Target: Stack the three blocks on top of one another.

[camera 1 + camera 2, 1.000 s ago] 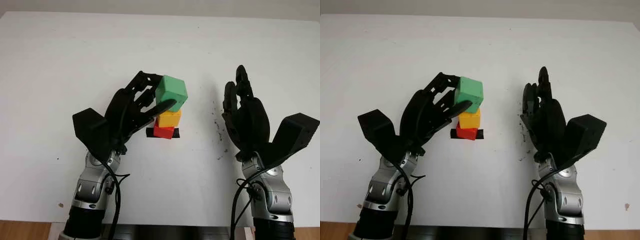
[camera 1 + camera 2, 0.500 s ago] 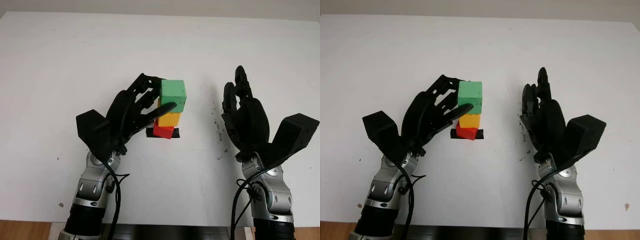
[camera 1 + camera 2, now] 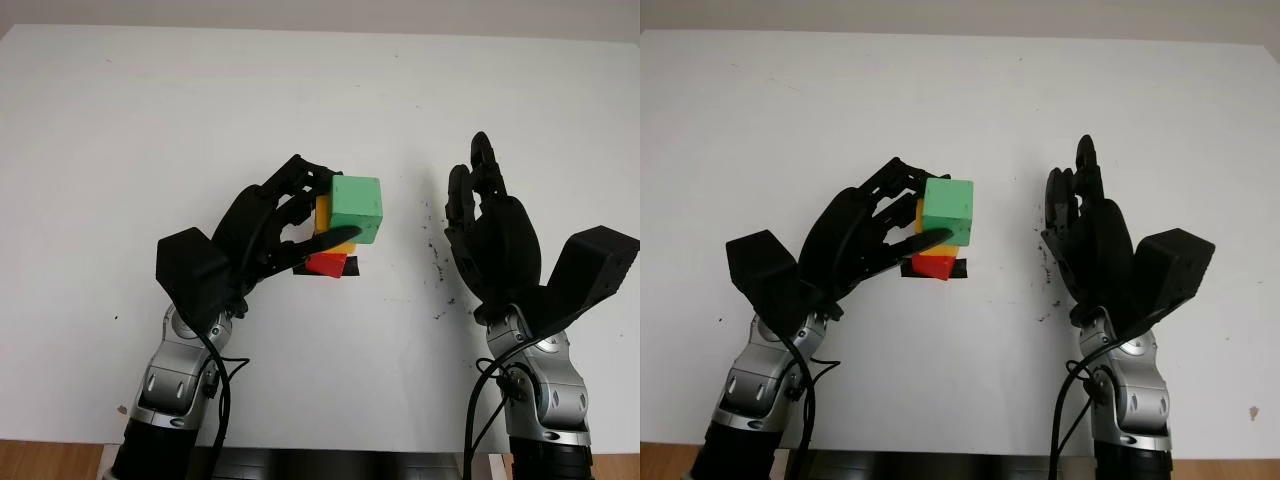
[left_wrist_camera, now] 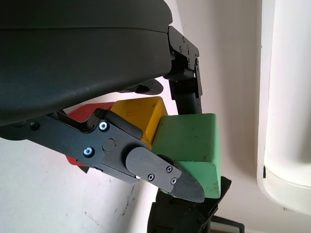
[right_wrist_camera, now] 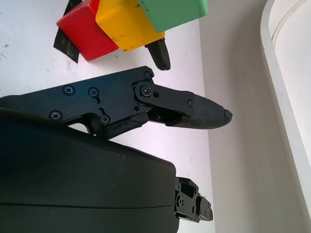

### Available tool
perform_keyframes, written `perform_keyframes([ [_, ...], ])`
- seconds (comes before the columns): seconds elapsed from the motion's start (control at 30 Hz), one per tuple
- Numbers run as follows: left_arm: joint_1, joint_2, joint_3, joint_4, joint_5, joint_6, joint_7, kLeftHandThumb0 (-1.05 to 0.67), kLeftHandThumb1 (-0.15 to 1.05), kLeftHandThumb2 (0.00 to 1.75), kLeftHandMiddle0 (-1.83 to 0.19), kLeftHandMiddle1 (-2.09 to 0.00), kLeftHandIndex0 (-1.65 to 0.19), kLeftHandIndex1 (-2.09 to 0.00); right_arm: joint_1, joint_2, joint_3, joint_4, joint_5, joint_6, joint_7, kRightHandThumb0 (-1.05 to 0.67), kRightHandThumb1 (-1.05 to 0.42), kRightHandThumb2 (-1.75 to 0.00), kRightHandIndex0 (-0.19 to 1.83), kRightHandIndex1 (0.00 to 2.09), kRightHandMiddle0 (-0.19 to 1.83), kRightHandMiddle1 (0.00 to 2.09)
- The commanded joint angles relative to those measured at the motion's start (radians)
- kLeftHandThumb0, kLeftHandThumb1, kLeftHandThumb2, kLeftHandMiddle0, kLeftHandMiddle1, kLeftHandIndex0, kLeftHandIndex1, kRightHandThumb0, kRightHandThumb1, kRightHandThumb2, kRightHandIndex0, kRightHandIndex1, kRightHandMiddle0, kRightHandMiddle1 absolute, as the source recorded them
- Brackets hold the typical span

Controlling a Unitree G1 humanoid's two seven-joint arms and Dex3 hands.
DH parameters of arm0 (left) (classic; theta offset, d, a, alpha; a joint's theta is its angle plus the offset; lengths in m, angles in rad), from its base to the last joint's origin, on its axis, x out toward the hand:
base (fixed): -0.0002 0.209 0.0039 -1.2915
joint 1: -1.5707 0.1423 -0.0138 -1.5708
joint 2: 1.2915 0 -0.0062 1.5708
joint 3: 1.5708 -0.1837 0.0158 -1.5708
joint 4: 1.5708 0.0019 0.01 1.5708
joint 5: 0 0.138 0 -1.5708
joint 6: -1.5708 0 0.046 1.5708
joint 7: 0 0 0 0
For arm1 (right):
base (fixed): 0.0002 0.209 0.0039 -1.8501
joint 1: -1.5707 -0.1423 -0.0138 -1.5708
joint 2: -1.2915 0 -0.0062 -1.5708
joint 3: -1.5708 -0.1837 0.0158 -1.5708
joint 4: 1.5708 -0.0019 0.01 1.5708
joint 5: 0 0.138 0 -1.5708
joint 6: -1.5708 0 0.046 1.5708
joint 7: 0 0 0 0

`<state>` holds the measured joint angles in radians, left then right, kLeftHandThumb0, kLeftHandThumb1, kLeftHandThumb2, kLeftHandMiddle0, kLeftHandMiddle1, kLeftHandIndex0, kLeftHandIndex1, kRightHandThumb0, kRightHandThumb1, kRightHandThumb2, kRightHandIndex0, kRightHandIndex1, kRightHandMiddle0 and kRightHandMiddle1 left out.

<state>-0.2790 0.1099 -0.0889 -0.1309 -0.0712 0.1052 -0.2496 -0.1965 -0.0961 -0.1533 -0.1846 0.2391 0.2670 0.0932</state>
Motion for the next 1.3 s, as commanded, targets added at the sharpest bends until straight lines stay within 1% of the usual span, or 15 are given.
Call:
perform_keyframes([
  [0.0, 0.014, -0.001, -0.004, -0.019, 0.007, -0.021, 0.003, -0.56, 0.98, 0.06, -0.32, -0.05, -0.3, -1.56, 0.008, -0.008, -0.004, -0.017, -0.001, 0.001, -0.001, -0.6, -1.05, -0.59, -0.19, 0.0, -0.19, 0.01],
  [0.07, 0.017, -0.003, -0.002, -0.019, 0.008, -0.028, 0.005, -0.56, 0.99, 0.06, -0.31, -0.05, -0.23, -1.52, 0.009, -0.01, -0.005, -0.016, 0.0, 0.0, 0.001, -0.6, -1.05, -0.59, -0.19, 0.0, -0.19, 0.01],
  [0.13, 0.02, -0.004, 0.001, -0.02, 0.005, -0.031, 0.005, -0.57, 1.0, 0.06, -0.25, -0.02, -0.09, -1.31, 0.011, -0.008, -0.007, -0.014, 0.003, -0.003, 0.003, -0.59, -1.05, -0.6, -0.19, 0.0, -0.19, 0.01],
  [0.2, 0.02, -0.001, 0.002, -0.015, 0.011, -0.043, 0.007, -0.58, 1.01, 0.06, -0.22, -0.02, -0.03, -1.17, 0.011, -0.009, -0.006, -0.014, 0.002, -0.003, 0.005, -0.59, -1.05, -0.59, -0.19, 0.0, -0.19, 0.0],
  [0.33, 0.02, 0.001, 0.003, -0.007, 0.022, -0.057, 0.015, -0.59, 1.02, 0.06, -0.16, -0.02, 0.03, -0.96, 0.012, -0.011, -0.005, -0.014, 0.001, 0.003, 0.007, -0.6, -1.05, -0.59, -0.19, 0.0, -0.19, 0.0],
  [0.47, 0.023, -0.004, 0.004, 0.0, 0.024, -0.067, 0.026, -0.59, 1.04, 0.06, -0.16, -0.04, 0.02, -0.86, 0.012, -0.009, -0.005, -0.015, 0.004, 0.007, 0.007, -0.59, -1.05, -0.58, -0.19, 0.0, -0.19, 0.0],
  [0.53, 0.024, -0.011, 0.006, 0.002, 0.02, -0.07, 0.033, -0.59, 1.04, 0.06, -0.17, -0.05, 0.0, -0.84, 0.013, -0.009, -0.005, -0.015, 0.004, 0.005, 0.008, -0.59, -1.05, -0.58, -0.19, 0.0, -0.19, 0.0],
  [0.63, 0.025, -0.022, 0.01, 0.0, 0.014, -0.062, 0.049, -0.57, 1.05, 0.07, -0.17, -0.05, -0.04, -0.87, 0.015, -0.011, -0.004, -0.016, 0.0, 0.005, 0.008, -0.59, -1.05, -0.59, -0.19, 0.0, -0.19, 0.0],
  [0.73, 0.024, -0.028, 0.01, -0.002, 0.019, -0.066, 0.061, -0.55, 1.05, 0.11, -0.17, -0.05, -0.07, -0.97, 0.017, -0.011, -0.004, -0.018, -0.001, 0.007, 0.008, -0.59, -1.05, -0.58, -0.19, 0.0, -0.19, 0.0],
  [0.87, 0.023, -0.03, 0.008, 0.005, 0.023, -0.081, 0.066, -0.54, 1.05, 0.11, -0.18, -0.06, -0.07, -1.14, 0.017, -0.006, -0.008, -0.02, 0.006, 0.014, 0.005, -0.59, -1.05, -0.58, -0.19, 0.0, -0.19, 0.0],
  [0.93, 0.023, -0.029, 0.008, 0.005, 0.022, -0.077, 0.065, -0.54, 1.05, 0.11, -0.19, -0.06, -0.07, -1.17, 0.017, -0.006, -0.009, -0.018, 0.009, 0.014, 0.007, -0.59, -1.05, -0.57, -0.19, 0.0, -0.19, 0.0],
  [1.13, 0.025, -0.026, 0.008, 0.003, 0.027, -0.072, 0.069, -0.53, 1.05, 0.09, -0.15, -0.05, -0.03, -1.1, 0.017, -0.005, -0.01, -0.017, 0.008, 0.013, 0.006, -0.59, -1.05, -0.57, -0.19, 0.0, -0.18, 0.01],
  [1.27, 0.029, -0.022, 0.005, 0.005, 0.034, -0.092, 0.066, -0.56, 1.05, 0.15, -0.15, -0.05, 0.0, -1.04, 0.019, -0.004, -0.011, -0.018, 0.008, 0.011, 0.007, -0.59, -1.05, -0.56, -0.19, 0.0, -0.19, 0.01],
])
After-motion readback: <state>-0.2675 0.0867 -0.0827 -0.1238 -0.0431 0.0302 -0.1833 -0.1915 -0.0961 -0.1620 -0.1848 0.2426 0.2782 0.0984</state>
